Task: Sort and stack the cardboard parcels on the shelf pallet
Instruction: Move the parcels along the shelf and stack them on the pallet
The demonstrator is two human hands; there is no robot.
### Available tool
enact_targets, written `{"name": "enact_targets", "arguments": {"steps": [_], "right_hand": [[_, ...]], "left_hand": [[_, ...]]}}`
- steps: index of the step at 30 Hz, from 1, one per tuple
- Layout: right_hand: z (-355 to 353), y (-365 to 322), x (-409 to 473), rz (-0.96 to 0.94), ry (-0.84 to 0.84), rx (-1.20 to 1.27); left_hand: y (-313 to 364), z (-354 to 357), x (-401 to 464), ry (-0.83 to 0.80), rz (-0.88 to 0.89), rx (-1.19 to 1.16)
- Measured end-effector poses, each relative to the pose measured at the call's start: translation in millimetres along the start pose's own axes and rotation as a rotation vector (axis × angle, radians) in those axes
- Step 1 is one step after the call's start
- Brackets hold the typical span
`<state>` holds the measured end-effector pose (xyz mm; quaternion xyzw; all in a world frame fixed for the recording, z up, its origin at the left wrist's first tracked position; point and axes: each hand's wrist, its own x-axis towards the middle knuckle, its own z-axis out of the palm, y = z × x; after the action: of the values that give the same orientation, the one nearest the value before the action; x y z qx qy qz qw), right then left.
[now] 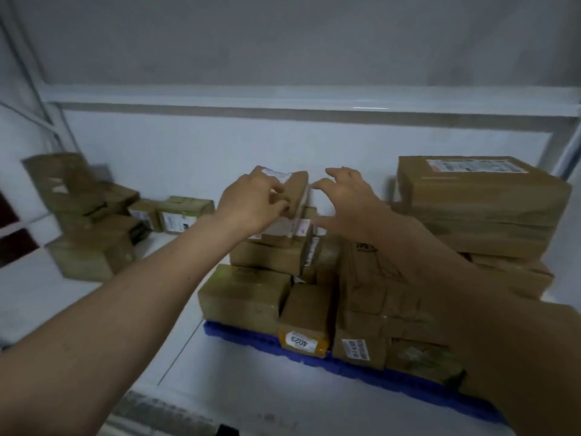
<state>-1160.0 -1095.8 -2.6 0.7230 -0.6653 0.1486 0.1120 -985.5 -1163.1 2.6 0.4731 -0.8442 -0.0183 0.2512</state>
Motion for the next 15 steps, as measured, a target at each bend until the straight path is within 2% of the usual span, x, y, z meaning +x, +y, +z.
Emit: {"name": "enact_targets", "arguments": {"steps": [6, 10, 15], "right_hand": [[39.1, -94.3, 20.4, -0.126, -0.077, 0.059], [71.0, -153.2, 28.3, -0.121, -0.223, 0.108], [106.4, -224.3, 38.8, -0.126, -0.329, 0.147]], "left_hand": [[-68.7, -8.6, -53.5, -0.132, -0.089, 0.105], [-125.4, -12.1, -88.7, -0.245, -0.157, 0.161], [-197.9, -23.6, -128.7, -0.322, -0.238, 0.144]]}}
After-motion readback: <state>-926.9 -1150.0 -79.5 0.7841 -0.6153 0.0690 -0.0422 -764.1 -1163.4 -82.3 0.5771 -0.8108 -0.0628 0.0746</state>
